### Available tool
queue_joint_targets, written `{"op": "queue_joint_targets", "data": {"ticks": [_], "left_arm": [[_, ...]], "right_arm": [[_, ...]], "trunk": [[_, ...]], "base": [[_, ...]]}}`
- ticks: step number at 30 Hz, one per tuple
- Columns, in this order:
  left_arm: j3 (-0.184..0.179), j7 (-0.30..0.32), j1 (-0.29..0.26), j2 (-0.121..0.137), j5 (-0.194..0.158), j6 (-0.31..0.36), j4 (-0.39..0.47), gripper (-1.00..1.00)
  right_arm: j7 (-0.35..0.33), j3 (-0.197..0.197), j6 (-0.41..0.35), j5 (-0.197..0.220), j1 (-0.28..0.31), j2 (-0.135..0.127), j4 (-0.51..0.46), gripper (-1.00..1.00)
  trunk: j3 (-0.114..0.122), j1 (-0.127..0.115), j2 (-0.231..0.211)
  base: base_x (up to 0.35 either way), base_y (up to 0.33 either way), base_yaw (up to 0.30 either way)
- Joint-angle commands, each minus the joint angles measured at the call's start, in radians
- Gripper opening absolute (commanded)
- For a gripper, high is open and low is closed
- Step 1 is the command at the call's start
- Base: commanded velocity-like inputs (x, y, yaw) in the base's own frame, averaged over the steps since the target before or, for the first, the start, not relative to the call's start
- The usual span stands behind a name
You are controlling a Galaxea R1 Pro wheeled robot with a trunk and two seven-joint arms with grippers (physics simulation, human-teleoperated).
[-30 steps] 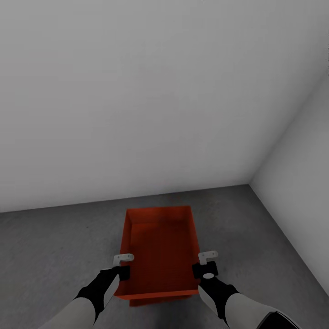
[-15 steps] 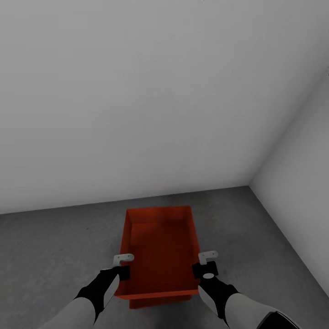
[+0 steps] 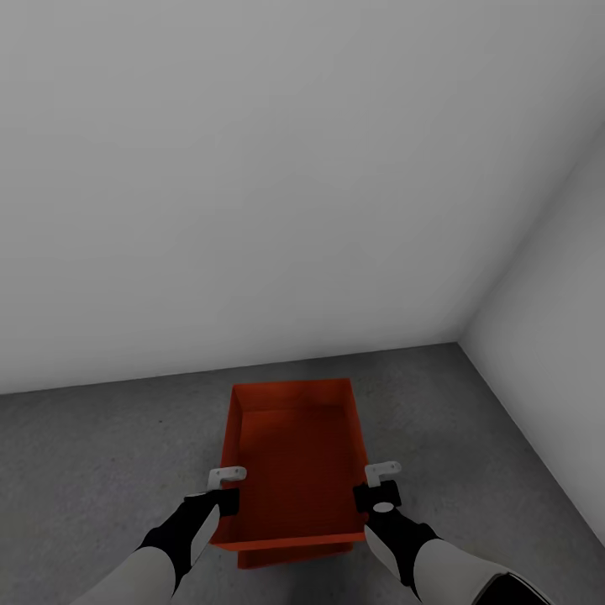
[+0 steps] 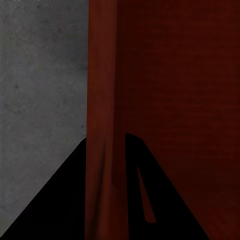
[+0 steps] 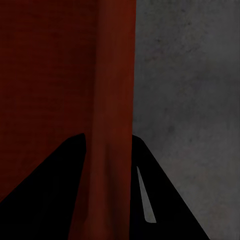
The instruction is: Move the two storage containers from the living room to the garage. In the garage, place one container on the floor and stack the other container on top of it (either order is fine).
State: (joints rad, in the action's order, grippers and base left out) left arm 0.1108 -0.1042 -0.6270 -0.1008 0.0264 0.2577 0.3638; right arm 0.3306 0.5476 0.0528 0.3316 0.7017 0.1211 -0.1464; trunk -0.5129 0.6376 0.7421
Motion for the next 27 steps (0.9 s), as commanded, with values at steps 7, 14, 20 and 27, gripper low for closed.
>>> {"op": "queue_joint_targets", "data": {"ticks": [7,14,20,27], "left_arm": [[0.001,-0.005,0.000,0.046,0.018,0.005,0.006,-1.00],[0.001,-0.006,0.000,0.046,0.018,0.005,0.006,-1.00],[0.001,-0.006,0.000,0.046,0.018,0.004,0.006,-1.00],[0.001,-0.005,0.000,0.046,0.018,0.005,0.006,-1.00]], "right_arm": [[0.002,-0.014,0.005,0.029,0.001,-0.006,0.010,-1.00],[0.002,-0.014,0.004,0.029,0.001,-0.006,0.010,-1.00],[0.002,-0.014,0.005,0.029,0.001,-0.006,0.010,-1.00],[0.003,-0.014,0.005,0.029,0.001,-0.006,0.010,-1.00]], "trunk": [[0.000,0.000,0.001],[-0.002,0.000,0.001],[-0.008,0.000,0.001],[-0.011,0.000,0.001]], "base": [[0.000,0.000,0.000],[0.000,0.000,0.000],[0.000,0.000,0.000],[0.000,0.000,0.000]]}}
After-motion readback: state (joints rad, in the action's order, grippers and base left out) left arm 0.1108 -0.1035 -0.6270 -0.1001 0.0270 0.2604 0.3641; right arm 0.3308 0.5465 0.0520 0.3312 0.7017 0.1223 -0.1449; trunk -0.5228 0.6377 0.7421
